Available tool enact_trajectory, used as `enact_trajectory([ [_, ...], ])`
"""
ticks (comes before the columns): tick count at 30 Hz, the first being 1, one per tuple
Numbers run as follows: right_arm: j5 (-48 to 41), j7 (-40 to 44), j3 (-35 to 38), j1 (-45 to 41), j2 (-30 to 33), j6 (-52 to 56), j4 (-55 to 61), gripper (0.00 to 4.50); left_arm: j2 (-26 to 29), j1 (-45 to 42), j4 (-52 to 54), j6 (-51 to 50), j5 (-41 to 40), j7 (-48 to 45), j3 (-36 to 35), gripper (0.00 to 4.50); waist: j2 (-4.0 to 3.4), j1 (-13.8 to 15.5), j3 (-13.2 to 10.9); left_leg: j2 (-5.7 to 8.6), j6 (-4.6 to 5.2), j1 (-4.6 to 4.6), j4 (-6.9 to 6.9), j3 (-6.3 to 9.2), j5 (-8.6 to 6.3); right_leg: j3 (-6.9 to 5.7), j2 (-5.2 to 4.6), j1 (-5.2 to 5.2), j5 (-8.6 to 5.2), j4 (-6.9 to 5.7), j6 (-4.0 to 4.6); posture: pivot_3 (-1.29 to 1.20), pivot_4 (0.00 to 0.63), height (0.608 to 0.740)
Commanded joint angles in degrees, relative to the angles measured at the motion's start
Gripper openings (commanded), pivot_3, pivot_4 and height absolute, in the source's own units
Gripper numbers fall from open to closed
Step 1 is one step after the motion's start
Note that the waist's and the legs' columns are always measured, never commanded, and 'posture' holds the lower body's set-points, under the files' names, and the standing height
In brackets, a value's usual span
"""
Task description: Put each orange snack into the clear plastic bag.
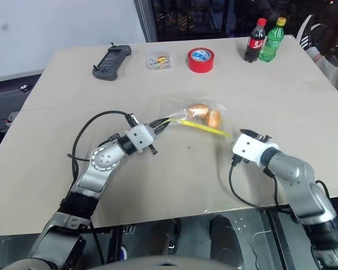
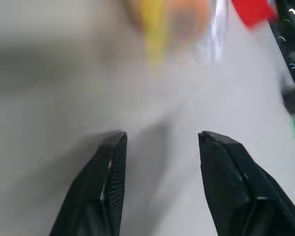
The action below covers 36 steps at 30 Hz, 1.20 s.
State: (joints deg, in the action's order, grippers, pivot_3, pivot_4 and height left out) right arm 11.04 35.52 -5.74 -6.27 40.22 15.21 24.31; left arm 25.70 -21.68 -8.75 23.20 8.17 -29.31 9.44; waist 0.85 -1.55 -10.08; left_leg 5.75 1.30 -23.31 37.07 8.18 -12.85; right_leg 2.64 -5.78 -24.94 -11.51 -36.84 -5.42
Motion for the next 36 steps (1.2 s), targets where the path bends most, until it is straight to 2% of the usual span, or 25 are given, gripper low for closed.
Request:
enact_trajectory([
  [1, -4.34, 5.1, -1.57, -4.32, -0.52, 4.55, 11.8, 2.17, 0.8, 1.21, 4.53, 0.9, 1.03, 1.35, -1.22, 0.0, 0.0, -0.21, -0.04, -0.01, 0.0, 0.31, 0.03, 0.0, -0.01, -0.01, 0.02, 0.39, 0.01, 0.04, -0.03, 0.0, 0.15, 0.74],
  [2, -3.36, 5.2, -3.27, -5.98, -0.93, 4.98, 12.11, 2.17, 0.7, 1.28, 5.03, -0.02, 0.6, 1.19, -1.27, 0.0, -0.01, -0.35, -0.04, -0.07, 0.01, 0.77, 0.02, -0.01, -0.03, -0.02, 0.03, 0.86, -0.14, 0.13, -0.26, 0.0, 0.15, 0.74],
  [4, 0.86, 3.76, -9.37, -11.57, -4.54, 4.87, 9.32, 2.17, 0.52, 1.66, 6.52, -2.6, -1.96, -0.69, -1.11, 0.0, 0.06, -0.27, -0.03, -0.11, -0.08, 1.26, 0.02, 0.06, -0.11, -0.13, 0.01, 1.45, -0.28, 0.18, -0.17, 0.0, 0.15, 0.74],
  [7, 6.17, 2.27, -16.86, -18.91, -9.66, 2.57, 2.92, 2.17, 0.36, 2.08, 9.38, -6.46, -5.73, -3.58, -1.0, 0.0, 0.08, -0.39, -0.02, -0.17, -0.21, 1.38, 0.02, 0.09, -0.17, -0.29, -0.01, 1.5, -0.26, 0.14, -0.18, 0.0, 0.15, 0.74],
  [11, 9.44, 0.56, -20.13, -24.15, -13.97, 1.45, -3.51, 2.17, 0.49, 2.79, 13.62, -11.72, -9.42, -6.09, -1.32, 0.0, 0.08, 0.01, -0.02, -0.13, -0.01, 1.18, 0.01, 0.16, -0.02, -0.35, -0.01, 1.25, 0.01, 0.1, -0.08, 0.0, 0.15, 0.74],
  [20, 11.47, -0.6, -19.58, -26.45, -17.43, -0.29, -8.13, 2.17, 0.62, 3.51, 16.54, -15.44, -9.96, -6.34, -1.76, 0.0, 0.08, 0.68, -0.02, -0.05, -0.03, 0.78, -0.19, 0.15, -0.03, -0.32, -0.06, 0.85, 0.03, 0.3, -0.05, 0.0, 0.15, 0.74],
  [33, 10.8, 1.13, -17.18, -25.05, -17.24, 4.29, -3.83, 2.17, 0.91, 2.49, 14.89, -14.81, -8.5, -5.37, -2.47, 0.0, 0.08, 0.68, -0.02, -0.05, -0.02, 0.79, -0.23, 0.16, -0.04, -0.34, -0.06, 0.86, 0.03, 0.31, -0.06, 0.0, 0.15, 0.74],
  [36, 10.78, 1.5, -17.14, -24.74, -17.26, 4.73, -3.35, 1.32, 0.82, 2.41, 14.66, -14.44, -8.2, -5.21, -2.47, 0.0, 0.08, 0.67, -0.02, -0.05, -0.02, 0.79, -0.23, 0.16, -0.04, -0.34, -0.06, 0.86, 0.03, 0.31, -0.06, 0.0, 0.15, 0.74],
])
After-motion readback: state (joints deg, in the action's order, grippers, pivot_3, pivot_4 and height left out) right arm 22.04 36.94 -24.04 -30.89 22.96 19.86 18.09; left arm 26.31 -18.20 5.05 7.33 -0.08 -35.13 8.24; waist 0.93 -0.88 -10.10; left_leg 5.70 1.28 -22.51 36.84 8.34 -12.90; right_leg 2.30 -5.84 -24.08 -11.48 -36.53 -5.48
